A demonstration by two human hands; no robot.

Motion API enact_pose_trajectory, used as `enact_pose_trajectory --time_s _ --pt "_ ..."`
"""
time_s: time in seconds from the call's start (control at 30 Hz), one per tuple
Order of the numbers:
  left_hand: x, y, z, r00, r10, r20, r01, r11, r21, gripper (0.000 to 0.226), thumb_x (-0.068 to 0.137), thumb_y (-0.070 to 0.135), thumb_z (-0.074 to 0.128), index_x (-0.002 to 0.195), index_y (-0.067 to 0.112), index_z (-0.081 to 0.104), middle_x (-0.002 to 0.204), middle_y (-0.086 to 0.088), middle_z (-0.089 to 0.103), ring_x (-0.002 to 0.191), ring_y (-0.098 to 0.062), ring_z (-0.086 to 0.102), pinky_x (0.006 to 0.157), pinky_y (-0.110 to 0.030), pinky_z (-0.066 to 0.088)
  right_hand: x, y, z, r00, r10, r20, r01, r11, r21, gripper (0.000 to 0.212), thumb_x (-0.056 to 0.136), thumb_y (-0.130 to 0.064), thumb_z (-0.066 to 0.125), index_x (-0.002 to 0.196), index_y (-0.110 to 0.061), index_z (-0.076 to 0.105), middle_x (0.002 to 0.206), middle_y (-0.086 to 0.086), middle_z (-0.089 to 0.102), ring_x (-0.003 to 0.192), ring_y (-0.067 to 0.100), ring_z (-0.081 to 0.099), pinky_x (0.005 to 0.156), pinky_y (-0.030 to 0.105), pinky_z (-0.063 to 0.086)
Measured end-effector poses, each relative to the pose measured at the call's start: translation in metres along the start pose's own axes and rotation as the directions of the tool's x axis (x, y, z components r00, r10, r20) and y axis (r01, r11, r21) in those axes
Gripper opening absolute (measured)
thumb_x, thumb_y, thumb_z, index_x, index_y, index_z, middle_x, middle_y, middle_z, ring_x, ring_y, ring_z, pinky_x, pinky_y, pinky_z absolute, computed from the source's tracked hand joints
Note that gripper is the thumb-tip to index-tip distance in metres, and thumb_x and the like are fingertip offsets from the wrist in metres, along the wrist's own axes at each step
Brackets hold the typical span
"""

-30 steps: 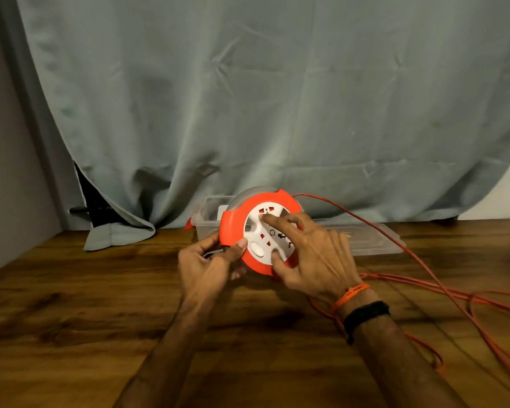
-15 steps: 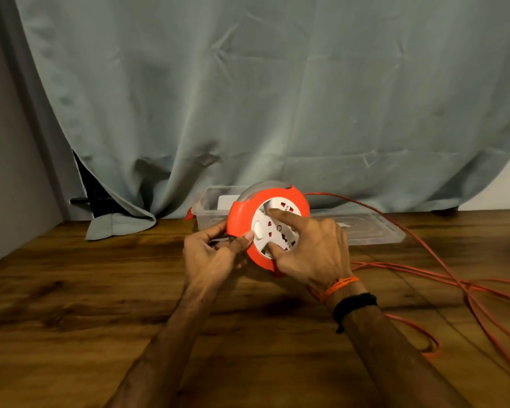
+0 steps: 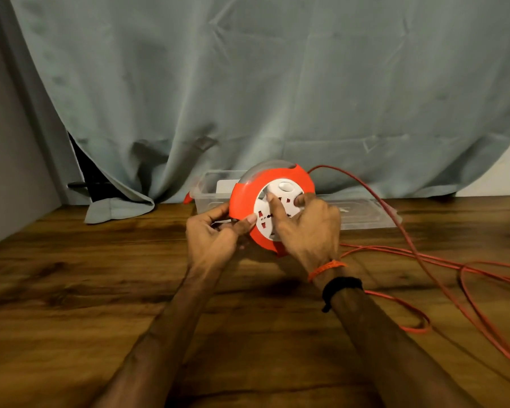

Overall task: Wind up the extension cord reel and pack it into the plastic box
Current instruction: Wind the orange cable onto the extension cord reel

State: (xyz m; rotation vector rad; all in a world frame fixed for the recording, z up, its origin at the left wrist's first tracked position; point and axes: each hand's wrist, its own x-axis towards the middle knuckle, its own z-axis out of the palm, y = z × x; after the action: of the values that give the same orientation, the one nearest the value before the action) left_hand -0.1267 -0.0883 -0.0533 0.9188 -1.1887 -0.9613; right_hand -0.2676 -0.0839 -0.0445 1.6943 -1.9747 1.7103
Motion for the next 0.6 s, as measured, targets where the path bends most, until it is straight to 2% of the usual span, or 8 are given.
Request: enact_pose_trajectory --time_s 0.07,0.2,0.23,0.33,0.37,0.47,0.6 --pt "0.002 0.0 -0.001 1.0 -0.015 -0.014 0.015 0.999 -0.028 0.029 0.075 0.005 0.079 0.103 0.008 0.073 0.072 0.001 0.076 0.061 -0.019 0.073 0.051 -0.033 0.06 0.001 0.001 -0.004 0.997 -0.082 0.001 0.082 0.994 -0.07 0.058 0.082 -0.065 0.059 0.102 -0.012 0.069 0.079 0.009 0.075 0.087 0.029 0.07 0.077 0.034 0.054" --pt "0.007 0.0 -0.005 0.998 -0.045 -0.045 0.042 0.997 -0.065 0.022 0.076 0.005 0.078 0.096 0.013 0.073 0.069 0.002 0.075 0.054 -0.018 0.07 0.047 -0.025 0.055 0.003 0.008 -0.01 0.963 -0.268 0.004 0.264 0.945 -0.194 0.051 0.077 -0.068 0.058 0.105 -0.025 0.063 0.067 -0.003 0.071 0.077 0.025 0.071 0.072 0.039 0.055" --pt "0.008 -0.001 -0.006 0.998 -0.045 -0.052 0.042 0.997 -0.059 0.023 0.076 0.006 0.078 0.096 0.015 0.073 0.069 0.003 0.075 0.055 -0.019 0.071 0.048 -0.025 0.056 0.003 0.009 -0.012 0.941 -0.339 0.01 0.333 0.917 -0.218 0.05 0.077 -0.065 0.059 0.107 -0.026 0.061 0.07 -0.005 0.071 0.074 0.026 0.071 0.069 0.039 0.055" --pt "0.009 -0.003 -0.007 0.997 -0.042 -0.066 0.04 0.999 -0.028 0.029 0.075 0.009 0.08 0.103 0.01 0.073 0.07 0.0 0.076 0.06 -0.024 0.072 0.054 -0.033 0.059 0.004 0.011 -0.016 0.871 -0.485 0.074 0.484 0.825 -0.292 0.058 0.073 -0.06 0.062 0.122 -0.03 0.059 0.096 -0.005 0.071 0.075 0.027 0.069 0.059 0.035 0.052" --pt "0.009 -0.003 -0.007 0.997 -0.045 -0.067 0.043 0.999 -0.029 0.031 0.075 0.009 0.08 0.105 0.007 0.073 0.072 -0.003 0.076 0.06 -0.023 0.071 0.055 -0.034 0.059 0.005 0.013 -0.016 0.857 -0.505 0.105 0.511 0.802 -0.31 0.06 0.072 -0.059 0.063 0.126 -0.032 0.058 0.102 -0.005 0.069 0.075 0.027 0.068 0.058 0.033 0.051" --pt "0.007 0.001 -0.006 0.996 -0.071 -0.062 0.066 0.995 -0.077 0.028 0.077 0.006 0.077 0.104 0.004 0.073 0.082 -0.011 0.074 0.054 -0.015 0.069 0.047 -0.023 0.053 0.008 0.016 -0.017 0.81 -0.543 0.222 0.587 0.753 -0.297 0.062 0.074 -0.053 0.061 0.133 -0.035 0.055 0.109 -0.002 0.067 0.078 0.026 0.068 0.057 0.031 0.05" --pt "0.006 0.003 -0.008 0.996 -0.077 -0.048 0.072 0.993 -0.098 0.024 0.078 0.004 0.076 0.102 0.004 0.072 0.085 -0.012 0.074 0.056 -0.014 0.07 0.047 -0.022 0.054 0.009 0.019 -0.015 0.759 -0.537 0.367 0.635 0.734 -0.239 0.063 0.082 -0.046 0.054 0.143 -0.039 0.042 0.118 0.003 0.063 0.085 0.027 0.066 0.063 0.039 0.055"
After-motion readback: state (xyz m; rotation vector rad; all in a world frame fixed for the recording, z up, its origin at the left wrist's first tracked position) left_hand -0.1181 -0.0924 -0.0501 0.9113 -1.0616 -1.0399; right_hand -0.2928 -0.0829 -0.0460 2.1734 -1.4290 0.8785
